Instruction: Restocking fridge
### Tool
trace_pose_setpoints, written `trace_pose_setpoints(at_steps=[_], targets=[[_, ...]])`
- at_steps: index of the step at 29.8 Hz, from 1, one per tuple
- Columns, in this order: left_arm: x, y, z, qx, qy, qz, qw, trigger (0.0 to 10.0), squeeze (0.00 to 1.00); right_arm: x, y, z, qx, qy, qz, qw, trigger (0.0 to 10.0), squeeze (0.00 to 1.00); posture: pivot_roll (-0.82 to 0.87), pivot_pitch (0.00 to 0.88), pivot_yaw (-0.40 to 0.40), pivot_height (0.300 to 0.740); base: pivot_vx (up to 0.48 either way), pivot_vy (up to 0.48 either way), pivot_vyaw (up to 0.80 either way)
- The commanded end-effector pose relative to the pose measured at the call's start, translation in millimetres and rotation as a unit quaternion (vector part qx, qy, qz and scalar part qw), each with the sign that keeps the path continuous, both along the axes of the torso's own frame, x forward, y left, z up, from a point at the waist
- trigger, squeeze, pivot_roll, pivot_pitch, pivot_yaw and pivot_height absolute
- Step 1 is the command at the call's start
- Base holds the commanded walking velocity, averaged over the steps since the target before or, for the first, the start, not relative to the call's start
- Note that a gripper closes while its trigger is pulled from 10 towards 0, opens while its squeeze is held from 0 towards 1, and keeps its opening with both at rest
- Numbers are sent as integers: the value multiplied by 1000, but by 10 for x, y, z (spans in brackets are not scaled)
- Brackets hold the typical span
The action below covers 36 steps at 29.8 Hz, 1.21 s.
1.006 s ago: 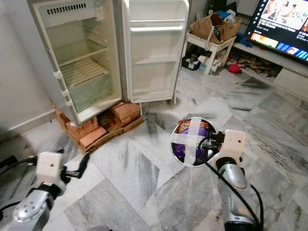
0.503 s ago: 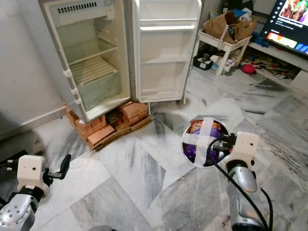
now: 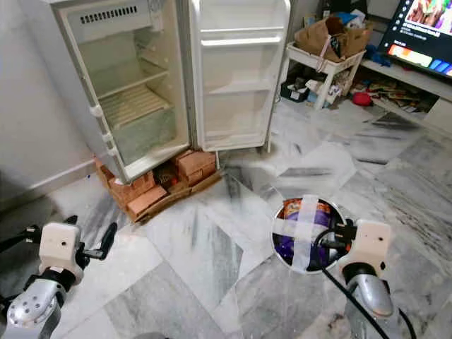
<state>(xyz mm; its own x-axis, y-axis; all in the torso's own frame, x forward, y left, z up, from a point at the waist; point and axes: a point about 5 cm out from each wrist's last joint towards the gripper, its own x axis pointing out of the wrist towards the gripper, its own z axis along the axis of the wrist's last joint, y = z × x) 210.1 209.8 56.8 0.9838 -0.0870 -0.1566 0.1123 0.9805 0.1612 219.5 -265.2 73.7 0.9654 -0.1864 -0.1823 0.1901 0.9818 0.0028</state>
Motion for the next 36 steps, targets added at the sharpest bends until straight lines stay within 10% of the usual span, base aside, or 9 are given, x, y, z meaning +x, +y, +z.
trace_pose_setpoints(at_steps=[1, 36], targets=[[17, 1, 121, 8, -32, 1, 999, 10000, 0, 43, 40, 190, -14, -41, 23, 999, 10000, 0, 60, 1, -13, 740, 0, 0, 0], [346, -83, 499, -8, -107, 16, 994, 10000, 0, 292, 267, 376, 1, -69, 22, 997, 10000, 0, 63, 0, -15, 740, 0, 0, 0]])
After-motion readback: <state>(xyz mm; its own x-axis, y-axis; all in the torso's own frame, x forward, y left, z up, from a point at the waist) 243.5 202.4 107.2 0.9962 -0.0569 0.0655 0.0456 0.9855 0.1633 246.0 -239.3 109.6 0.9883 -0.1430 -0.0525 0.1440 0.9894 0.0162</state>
